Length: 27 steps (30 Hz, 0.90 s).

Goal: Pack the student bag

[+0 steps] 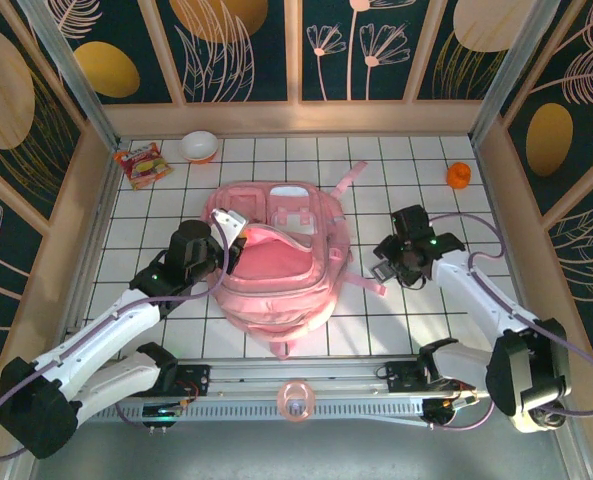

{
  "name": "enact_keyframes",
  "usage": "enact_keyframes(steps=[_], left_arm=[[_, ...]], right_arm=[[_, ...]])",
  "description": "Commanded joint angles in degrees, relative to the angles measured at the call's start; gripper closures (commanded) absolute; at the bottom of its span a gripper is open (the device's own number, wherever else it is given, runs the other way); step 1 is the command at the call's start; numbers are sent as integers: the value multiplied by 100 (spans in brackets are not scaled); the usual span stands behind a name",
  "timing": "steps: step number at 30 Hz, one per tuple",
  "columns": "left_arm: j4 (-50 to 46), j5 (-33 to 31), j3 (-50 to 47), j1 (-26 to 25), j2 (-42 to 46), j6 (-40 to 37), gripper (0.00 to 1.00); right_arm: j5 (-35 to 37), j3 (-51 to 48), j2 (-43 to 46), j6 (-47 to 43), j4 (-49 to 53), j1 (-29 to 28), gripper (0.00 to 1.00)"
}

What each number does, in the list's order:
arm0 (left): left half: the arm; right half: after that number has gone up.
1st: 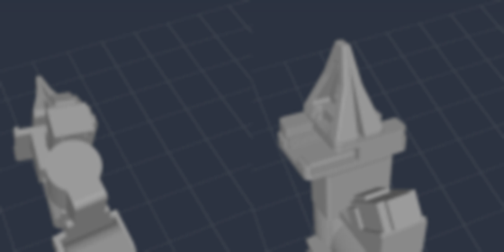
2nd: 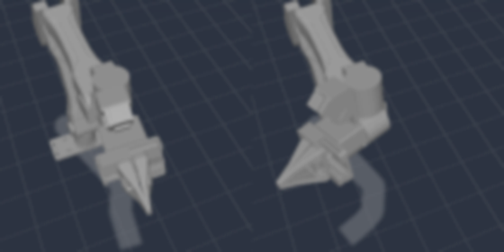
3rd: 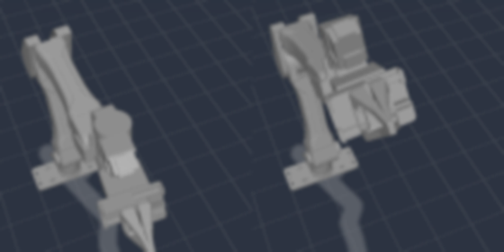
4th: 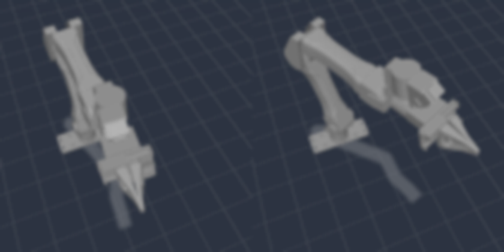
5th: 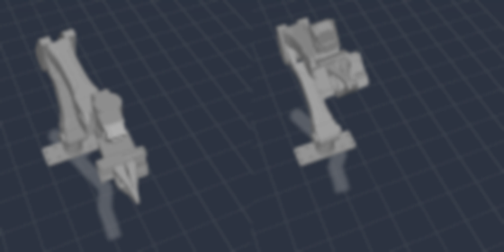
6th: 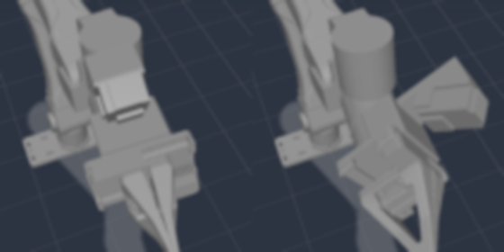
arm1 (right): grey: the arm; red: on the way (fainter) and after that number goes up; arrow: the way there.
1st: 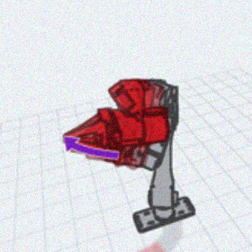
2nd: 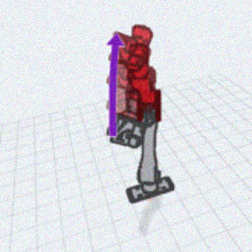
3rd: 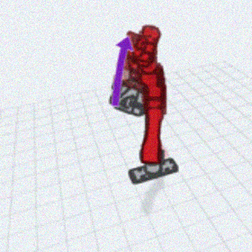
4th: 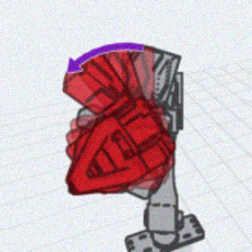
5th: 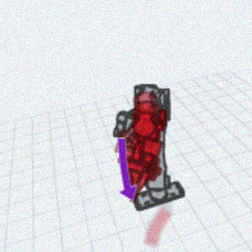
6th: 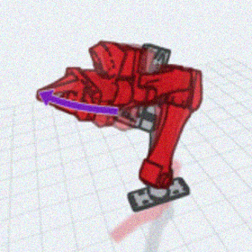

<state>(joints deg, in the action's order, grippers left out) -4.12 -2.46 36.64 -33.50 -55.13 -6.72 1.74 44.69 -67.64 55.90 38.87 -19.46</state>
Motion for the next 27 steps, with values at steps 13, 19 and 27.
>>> enact_keyframes(steps=[13,19,27], left_arm=[[558,-126,-61,45,-16,370,92],[575,-132,-95,45,3,356,92],[667,-53,-127,45,-76,434,92]], right_arm=[[-199,439,-1924,118,-239,30,22],[-156,437,-2051,71,-394,92,20],[-174,356,-2334,-187,-445,284,23]])
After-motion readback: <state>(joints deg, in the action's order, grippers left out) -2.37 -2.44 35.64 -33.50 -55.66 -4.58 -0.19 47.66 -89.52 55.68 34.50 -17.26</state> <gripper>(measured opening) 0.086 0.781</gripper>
